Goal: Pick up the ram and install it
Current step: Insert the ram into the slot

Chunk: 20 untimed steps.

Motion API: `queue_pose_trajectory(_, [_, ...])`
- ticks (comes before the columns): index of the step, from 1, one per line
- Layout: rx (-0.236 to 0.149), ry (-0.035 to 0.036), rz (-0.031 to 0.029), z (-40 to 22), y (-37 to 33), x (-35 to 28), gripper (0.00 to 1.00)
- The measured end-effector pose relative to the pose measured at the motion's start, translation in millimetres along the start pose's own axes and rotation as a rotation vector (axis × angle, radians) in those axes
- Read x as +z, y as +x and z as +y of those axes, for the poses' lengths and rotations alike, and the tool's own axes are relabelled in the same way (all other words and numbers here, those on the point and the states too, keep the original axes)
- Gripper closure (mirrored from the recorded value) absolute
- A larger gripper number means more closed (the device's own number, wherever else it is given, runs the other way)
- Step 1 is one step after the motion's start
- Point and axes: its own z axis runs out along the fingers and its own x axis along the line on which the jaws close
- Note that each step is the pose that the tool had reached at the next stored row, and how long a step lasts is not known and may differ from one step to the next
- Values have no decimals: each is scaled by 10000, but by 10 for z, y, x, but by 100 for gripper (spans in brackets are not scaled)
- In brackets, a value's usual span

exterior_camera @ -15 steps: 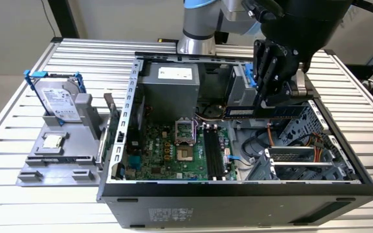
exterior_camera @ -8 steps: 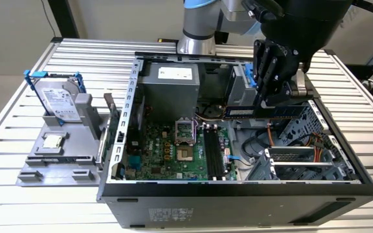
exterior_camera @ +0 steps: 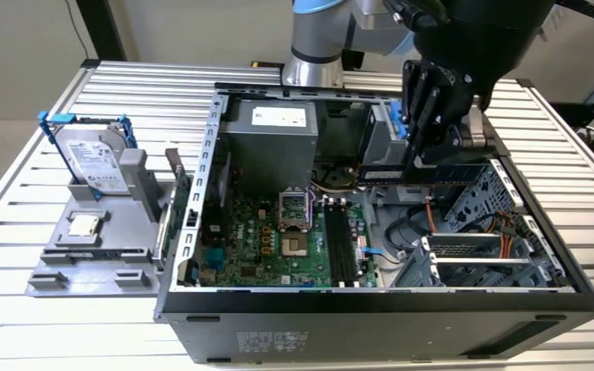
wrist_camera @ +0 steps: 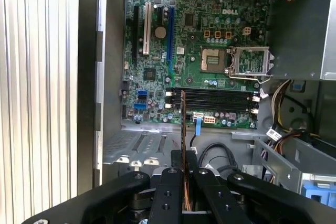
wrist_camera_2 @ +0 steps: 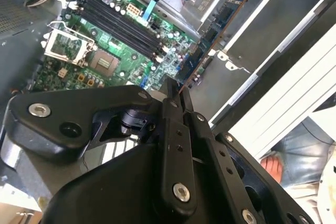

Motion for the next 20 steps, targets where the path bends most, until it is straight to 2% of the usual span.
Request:
queue_pose_trajectory(5, [8,1,-15,-1,-73,-4,100])
queue_pose_trajectory(7, [15,4,-102,-1,-86,-6,100])
queue_pose_trajectory(11, [39,20,-358,4,-102,-7,100])
queue_pose_trajectory(13, [53,21,-402,6,-110,-6,100])
queue_pose_trajectory(16, [92,38,-556,15,-122,-7,100])
queue_pose_trajectory(17, [102,40,-573,15,-129,-6,100])
queue_pose_trajectory(20, [172,37,-572,20,-158,-7,100])
